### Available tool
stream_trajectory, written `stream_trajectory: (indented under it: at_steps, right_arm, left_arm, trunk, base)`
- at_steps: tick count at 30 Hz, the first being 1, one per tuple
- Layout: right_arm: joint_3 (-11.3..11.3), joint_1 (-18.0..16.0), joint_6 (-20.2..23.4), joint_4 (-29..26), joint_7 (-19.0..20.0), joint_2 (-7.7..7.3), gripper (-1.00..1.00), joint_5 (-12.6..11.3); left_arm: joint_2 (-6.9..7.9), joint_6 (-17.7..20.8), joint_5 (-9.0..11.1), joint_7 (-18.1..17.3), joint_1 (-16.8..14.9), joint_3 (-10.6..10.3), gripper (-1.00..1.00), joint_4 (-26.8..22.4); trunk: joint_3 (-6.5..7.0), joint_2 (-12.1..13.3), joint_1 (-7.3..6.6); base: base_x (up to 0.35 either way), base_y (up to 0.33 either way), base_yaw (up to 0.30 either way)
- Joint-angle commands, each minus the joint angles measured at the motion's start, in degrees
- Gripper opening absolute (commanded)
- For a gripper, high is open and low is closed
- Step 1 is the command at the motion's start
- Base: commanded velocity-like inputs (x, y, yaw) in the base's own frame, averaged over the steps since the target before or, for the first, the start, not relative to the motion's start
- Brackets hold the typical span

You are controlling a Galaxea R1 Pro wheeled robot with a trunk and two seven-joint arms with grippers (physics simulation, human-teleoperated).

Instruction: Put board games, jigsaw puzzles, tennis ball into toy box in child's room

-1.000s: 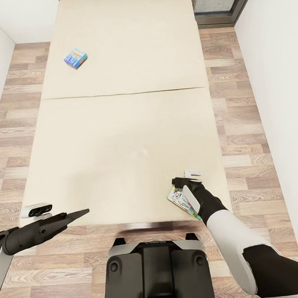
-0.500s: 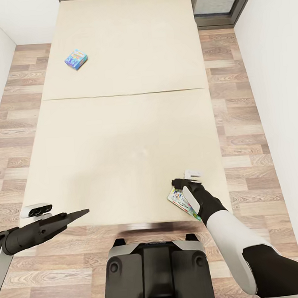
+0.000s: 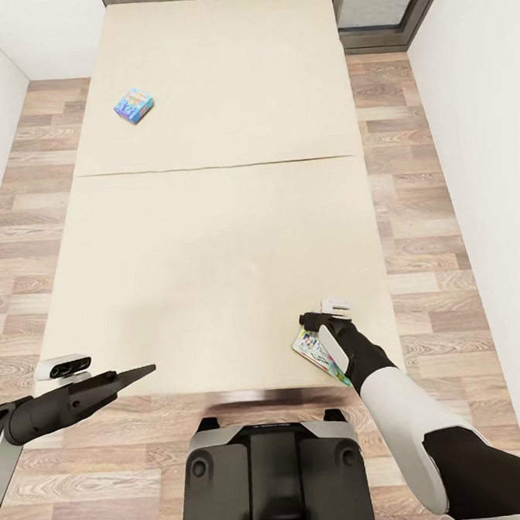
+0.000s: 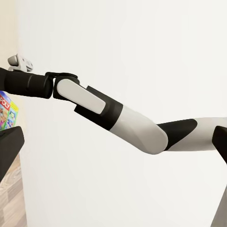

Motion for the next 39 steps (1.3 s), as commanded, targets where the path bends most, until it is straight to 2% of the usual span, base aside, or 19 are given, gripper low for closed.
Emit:
stream_trajectory:
  at_steps: [1,10,31,39]
  right_arm:
    - [0.37,-0.01,0.23,-0.09,-0.54,-0.05,1.0,-0.6]
    - [0.37,-0.01,0.28,-0.09,-0.54,-0.05,1.0,-0.6]
    - [0.37,-0.01,0.25,-0.09,-0.54,-0.05,1.0,-0.6]
    - [0.37,-0.01,0.28,-0.1,-0.54,-0.05,1.0,-0.6]
  left_arm:
    - [0.02,0.61,-0.02,-0.21,-0.01,-0.01,1.0,-0.01]
    - [0.02,0.6,-0.02,-0.21,-0.01,-0.01,1.0,0.0]
    - [0.02,0.61,-0.02,-0.21,-0.01,-0.01,1.0,0.0]
    - [0.02,0.61,-0.02,-0.21,-0.01,-0.01,1.0,0.0]
  trunk:
    - [-0.06,-0.09,0.03]
    - [0.07,-0.09,0.03]
    - [1.89,-0.09,0.03]
    - [2.11,-0.09,0.03]
  base:
    - [0.0,0.0,0.0]
    - [-0.059,0.0,0.0]
    - [-0.06,0.0,0.0]
    - [-0.098,0.0,0.0]
